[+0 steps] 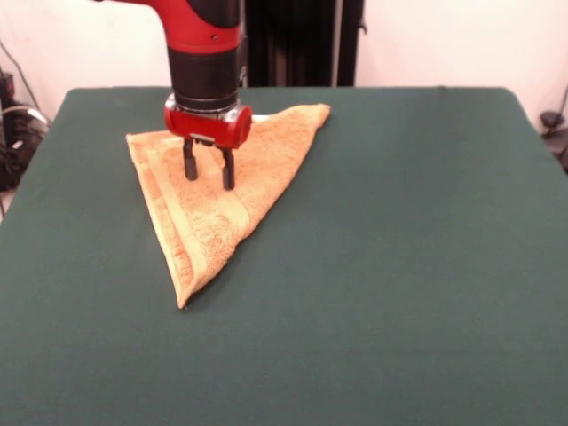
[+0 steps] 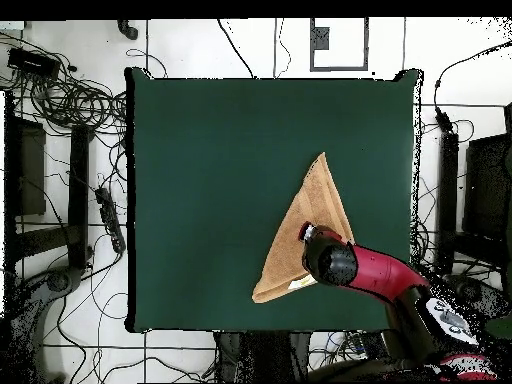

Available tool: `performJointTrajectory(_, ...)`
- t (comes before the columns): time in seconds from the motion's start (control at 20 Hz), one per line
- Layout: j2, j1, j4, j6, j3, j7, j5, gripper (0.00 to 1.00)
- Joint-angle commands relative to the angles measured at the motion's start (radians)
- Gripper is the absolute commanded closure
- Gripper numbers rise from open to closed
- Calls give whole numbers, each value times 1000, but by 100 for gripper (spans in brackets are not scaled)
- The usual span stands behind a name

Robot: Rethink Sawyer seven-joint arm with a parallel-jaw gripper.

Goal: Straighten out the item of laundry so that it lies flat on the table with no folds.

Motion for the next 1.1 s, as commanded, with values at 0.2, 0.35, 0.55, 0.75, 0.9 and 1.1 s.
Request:
performJointTrajectory(0.2, -41, -29, 41, 40, 98, 26, -50, 0)
performJointTrajectory(0.35, -48, -46, 55, 40, 101, 23, -62, 0)
performJointTrajectory(0.55, -56, -52, 67, 34, 101, 33, -76, 0)
performJointTrajectory(0.75, -81, -56, 84, 43, 100, 41, -83, 0)
performJointTrajectory(0.9, -79, -59, 83, 41, 103, 42, -86, 0)
performJointTrajectory(1.1, -40, -43, 61, 1, 96, 58, -90, 0)
